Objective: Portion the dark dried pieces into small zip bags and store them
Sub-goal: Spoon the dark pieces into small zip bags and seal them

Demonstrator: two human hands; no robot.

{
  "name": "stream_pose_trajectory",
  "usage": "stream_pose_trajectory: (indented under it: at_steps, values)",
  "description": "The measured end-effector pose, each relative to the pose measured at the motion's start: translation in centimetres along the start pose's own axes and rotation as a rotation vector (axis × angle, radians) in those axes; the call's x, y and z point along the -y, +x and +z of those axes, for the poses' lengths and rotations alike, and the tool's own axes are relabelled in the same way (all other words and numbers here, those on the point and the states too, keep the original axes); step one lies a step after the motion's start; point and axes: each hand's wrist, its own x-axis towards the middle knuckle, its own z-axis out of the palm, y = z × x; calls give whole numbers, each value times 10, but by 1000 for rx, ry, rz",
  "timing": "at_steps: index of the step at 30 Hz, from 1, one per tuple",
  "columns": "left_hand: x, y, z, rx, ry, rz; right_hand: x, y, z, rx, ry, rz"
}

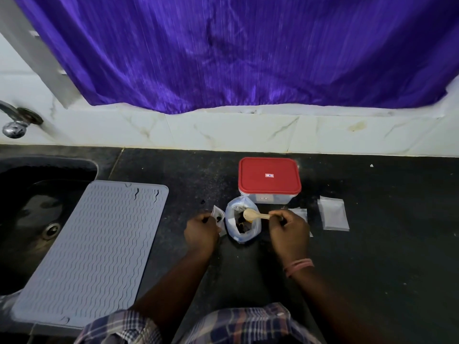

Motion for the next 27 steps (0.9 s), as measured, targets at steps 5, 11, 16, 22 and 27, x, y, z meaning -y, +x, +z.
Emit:
stream_pose_trajectory:
  at_steps: [5,11,16,22,27]
  values:
    - [3,-2,9,107,-201,-166,-6,-7,8,144,-313,-256]
    - [1,-1,16,97,-262,-191,-8,-10,18,263,-617,-416]
    - [-3,-4,21,147,-346,-210,-7,-7,24,236,-464,-276]
    - [-6,-4,29,149,-414,-249,-8,-8,29,246,-416,-191]
    - [-6,-4,31,161,-413,-237,-6,-5,34,149,63,310]
